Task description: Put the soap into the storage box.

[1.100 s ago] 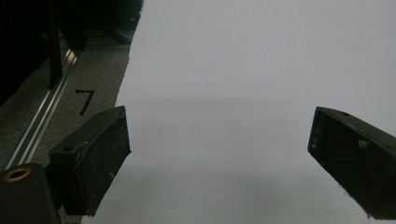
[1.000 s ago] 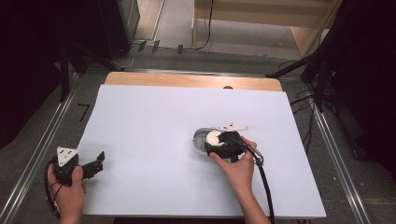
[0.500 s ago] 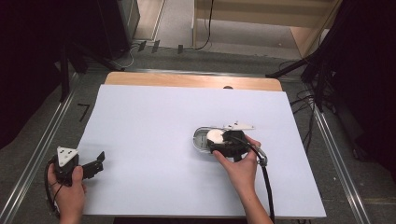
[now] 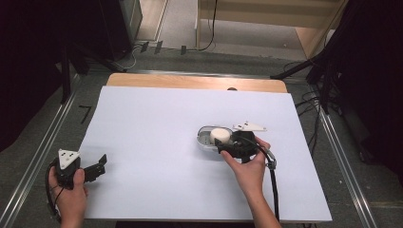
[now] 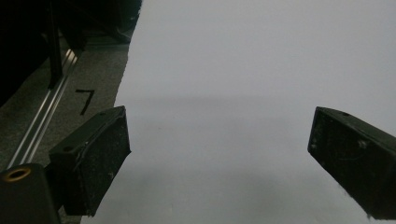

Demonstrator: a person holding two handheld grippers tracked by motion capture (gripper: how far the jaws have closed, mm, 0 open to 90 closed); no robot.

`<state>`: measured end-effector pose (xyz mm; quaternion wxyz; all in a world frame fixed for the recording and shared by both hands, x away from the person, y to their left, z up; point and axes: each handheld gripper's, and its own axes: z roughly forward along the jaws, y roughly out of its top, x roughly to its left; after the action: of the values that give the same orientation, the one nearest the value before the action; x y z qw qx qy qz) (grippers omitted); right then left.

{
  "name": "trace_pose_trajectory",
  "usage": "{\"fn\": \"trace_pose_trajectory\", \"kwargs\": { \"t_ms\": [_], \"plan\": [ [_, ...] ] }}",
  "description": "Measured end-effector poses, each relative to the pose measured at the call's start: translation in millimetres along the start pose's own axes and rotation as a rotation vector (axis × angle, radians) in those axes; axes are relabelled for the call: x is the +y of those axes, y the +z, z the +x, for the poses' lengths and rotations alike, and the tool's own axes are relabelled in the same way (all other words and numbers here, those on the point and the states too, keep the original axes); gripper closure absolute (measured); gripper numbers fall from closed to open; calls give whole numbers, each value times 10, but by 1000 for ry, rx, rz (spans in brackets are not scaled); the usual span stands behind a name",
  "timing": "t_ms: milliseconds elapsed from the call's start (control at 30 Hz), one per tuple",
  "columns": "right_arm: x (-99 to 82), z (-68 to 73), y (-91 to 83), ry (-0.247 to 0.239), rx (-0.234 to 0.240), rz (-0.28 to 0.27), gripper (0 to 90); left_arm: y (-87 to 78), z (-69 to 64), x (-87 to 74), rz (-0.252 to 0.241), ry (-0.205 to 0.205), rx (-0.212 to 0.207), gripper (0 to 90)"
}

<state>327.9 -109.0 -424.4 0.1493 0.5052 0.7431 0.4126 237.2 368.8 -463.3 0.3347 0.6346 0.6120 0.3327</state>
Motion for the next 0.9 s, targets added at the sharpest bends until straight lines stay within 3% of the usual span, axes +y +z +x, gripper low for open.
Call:
{"fn": "trace_pose_trajectory", "kwargs": {
  "t_ms": [333, 700, 800, 900],
  "plan": [
    [-13, -131, -111, 3, -25, -24, 244, 0, -2, -1, -3, 0, 1, 61],
    [-158, -348, -264, 4, -45, -59, 155, -5, -7, 0, 4, 7, 7, 61],
    [-203, -402, -327, 6, -69, -88, 139, -6, -7, -1, 3, 7, 8, 61],
    [-239, -463, -374, 16, -56, -101, 123, -4, -9, -1, 2, 7, 9, 61]
  ]
}}
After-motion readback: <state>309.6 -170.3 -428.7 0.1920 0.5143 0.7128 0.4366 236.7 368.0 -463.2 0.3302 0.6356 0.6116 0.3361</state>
